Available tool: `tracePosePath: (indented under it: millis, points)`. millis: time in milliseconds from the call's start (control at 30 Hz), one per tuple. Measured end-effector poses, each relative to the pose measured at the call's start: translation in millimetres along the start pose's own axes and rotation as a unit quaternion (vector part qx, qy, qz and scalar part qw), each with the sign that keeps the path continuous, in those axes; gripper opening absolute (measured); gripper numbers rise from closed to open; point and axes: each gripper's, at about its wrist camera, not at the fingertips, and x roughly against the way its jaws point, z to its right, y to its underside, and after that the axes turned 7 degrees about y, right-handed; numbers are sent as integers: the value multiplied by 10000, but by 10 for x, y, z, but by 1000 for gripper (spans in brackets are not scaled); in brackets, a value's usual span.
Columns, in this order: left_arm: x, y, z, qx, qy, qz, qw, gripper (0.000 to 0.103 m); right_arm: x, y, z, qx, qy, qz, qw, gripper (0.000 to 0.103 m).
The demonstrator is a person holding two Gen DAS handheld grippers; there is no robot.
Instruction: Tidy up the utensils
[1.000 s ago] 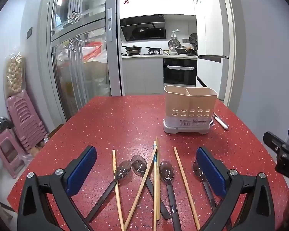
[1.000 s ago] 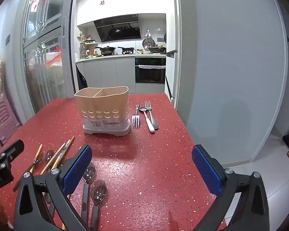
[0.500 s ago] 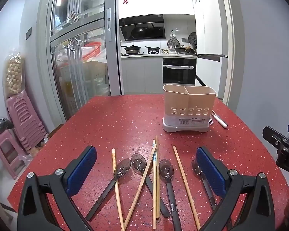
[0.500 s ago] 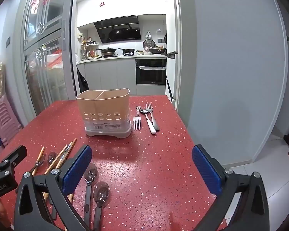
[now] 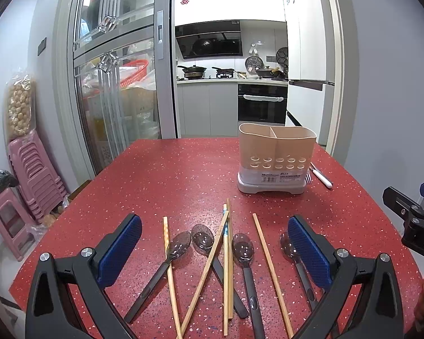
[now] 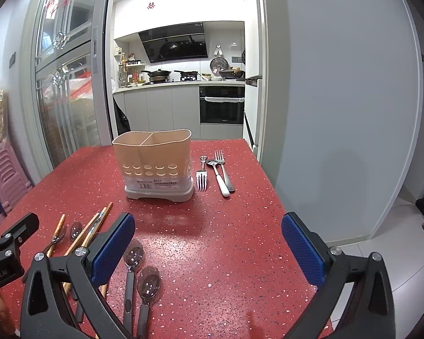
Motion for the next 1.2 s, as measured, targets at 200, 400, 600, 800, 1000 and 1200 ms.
tracePosePath:
  millis: [200, 400, 600, 800, 1000, 1200]
  points:
    - [-4, 0, 1, -5, 6, -1, 10000, 103, -5, -11, -24, 8, -10, 17, 10000, 103]
    - [13, -2, 2, 7, 19, 11, 10000, 103, 9, -7, -38, 21, -32, 44, 10000, 103]
    - [21, -8, 11, 2, 24, 20, 10000, 103, 11, -4, -29, 18, -51, 53, 10000, 103]
    - [18, -28, 13, 21, 43, 27, 10000, 103, 16, -12, -27, 16, -64, 66, 10000, 103]
    - [26, -39, 17, 28, 51, 39, 10000, 103, 21, -15, -29, 19, -65, 76, 9999, 103]
    - [27, -45, 25, 34, 46, 44, 10000, 103, 22, -16, -30, 17, -63, 78, 9999, 103]
